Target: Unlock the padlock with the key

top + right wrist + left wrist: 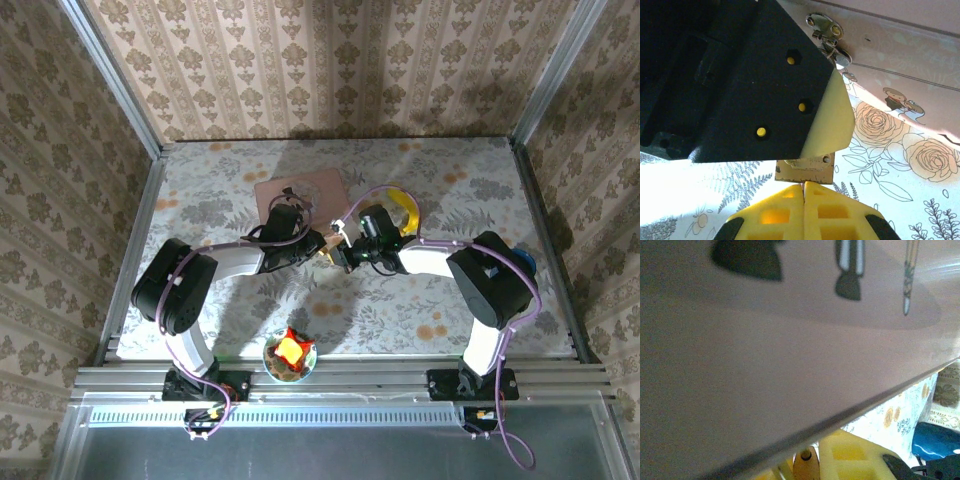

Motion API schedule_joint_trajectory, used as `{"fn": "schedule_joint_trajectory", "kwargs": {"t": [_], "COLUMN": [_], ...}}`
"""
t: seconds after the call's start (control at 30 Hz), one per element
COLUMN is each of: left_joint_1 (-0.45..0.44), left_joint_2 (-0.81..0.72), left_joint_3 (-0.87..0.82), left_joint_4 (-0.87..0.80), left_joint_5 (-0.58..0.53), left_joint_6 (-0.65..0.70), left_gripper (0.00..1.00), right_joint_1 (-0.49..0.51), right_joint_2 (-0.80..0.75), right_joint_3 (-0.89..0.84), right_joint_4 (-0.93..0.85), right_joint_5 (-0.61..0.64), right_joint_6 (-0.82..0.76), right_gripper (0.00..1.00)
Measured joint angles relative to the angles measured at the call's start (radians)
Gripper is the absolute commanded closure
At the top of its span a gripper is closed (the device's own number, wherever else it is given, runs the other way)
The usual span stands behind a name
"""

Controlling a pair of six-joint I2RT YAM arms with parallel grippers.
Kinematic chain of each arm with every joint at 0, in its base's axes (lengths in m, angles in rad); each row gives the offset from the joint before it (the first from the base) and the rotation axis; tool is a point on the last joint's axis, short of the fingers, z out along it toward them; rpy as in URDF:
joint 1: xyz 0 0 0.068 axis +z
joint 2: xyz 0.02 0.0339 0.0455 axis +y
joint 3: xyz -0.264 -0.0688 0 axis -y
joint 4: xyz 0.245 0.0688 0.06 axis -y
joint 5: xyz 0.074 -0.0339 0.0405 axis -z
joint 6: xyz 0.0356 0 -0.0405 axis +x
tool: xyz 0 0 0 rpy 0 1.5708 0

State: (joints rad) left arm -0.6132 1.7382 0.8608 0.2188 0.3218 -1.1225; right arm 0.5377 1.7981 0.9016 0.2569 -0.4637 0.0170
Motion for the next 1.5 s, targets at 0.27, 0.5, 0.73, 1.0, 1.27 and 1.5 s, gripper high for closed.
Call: {"fn": "schedule_joint_trajectory", "kwargs": {"t": [0.27, 0.5, 0.73, 1.0, 1.27, 1.5], "left_joint_1": [0.0, 0.009, 0.006, -0.014, -0.014, -0.014], "left_joint_2": [0.0, 0.0, 0.0, -0.017, -0.045, -0.13], "left_joint_3": [0.002, 0.003, 0.003, 0.002, 0.0, 0.001], "left_joint_4": [-0.006, -0.017, -0.011, -0.013, -0.053, -0.134], "left_joint_5": [0.0, -0.016, 0.0, 0.101, 0.113, 0.089], "left_joint_6": [0.002, 0.02, 0.016, -0.006, -0.007, 0.032], "left_gripper": [1.0, 1.0, 0.69, 0.25, 0.0, 0.0], "right_joint_1": [0.0, -0.014, -0.059, -0.148, -0.146, -0.121], "right_joint_2": [0.006, 0.077, 0.083, 0.129, 0.147, 0.126], "right_joint_3": [0.016, 0.138, 0.095, 0.06, 0.058, 0.058], "right_joint_4": [-0.025, -0.18, -0.099, 0.006, 0.033, -0.002], "right_joint_5": [-0.008, -0.072, -0.172, -0.184, -0.181, -0.128], "right_joint_6": [0.037, 0.193, 0.428, 0.617, 0.685, 0.644], "right_gripper": [1.0, 1.0, 1.0, 1.0, 0.67, 0.51]}}
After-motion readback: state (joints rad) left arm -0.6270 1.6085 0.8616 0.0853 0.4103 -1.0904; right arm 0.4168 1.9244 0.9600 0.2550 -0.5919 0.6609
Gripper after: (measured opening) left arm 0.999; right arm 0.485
